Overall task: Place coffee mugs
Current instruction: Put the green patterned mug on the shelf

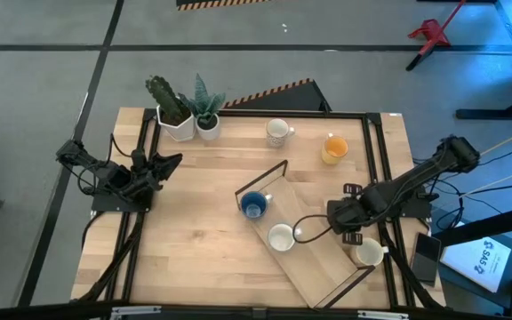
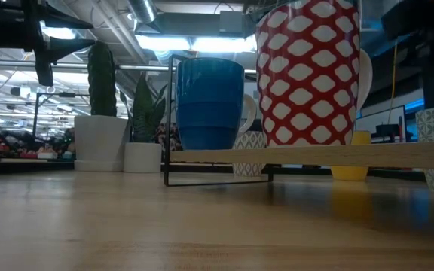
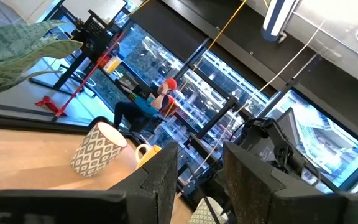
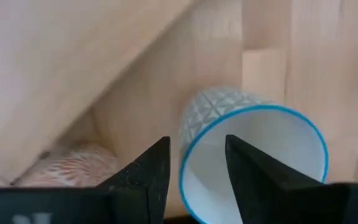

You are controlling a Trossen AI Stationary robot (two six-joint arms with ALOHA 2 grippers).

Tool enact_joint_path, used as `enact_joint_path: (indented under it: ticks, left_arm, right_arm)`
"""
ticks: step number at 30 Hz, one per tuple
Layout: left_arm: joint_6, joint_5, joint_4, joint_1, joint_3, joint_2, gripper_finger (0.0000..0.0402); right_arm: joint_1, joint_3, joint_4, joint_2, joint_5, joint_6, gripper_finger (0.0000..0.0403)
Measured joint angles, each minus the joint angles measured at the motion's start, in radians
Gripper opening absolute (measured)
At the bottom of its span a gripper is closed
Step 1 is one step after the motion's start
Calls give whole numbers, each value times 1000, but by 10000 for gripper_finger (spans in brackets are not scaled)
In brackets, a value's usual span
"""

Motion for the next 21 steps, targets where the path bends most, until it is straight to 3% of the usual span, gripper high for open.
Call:
enact_joint_path:
  ticks: [13, 15, 19, 21]
  left_arm:
    - [2, 0, 0, 0, 0, 0, 121]
    - [5, -3, 0, 0, 0, 0, 121]
    - [5, -20, 0, 0, 0, 0, 121]
    - [14, -23, 0, 0, 0, 0, 121]
  right_arm:
    - [0, -67, 68, 8, -30, -2, 137]
    - [0, -68, 60, 9, -26, -2, 112]
    - [0, -68, 47, 8, -36, -4, 19]
    - [0, -68, 58, 9, -21, -7, 15]
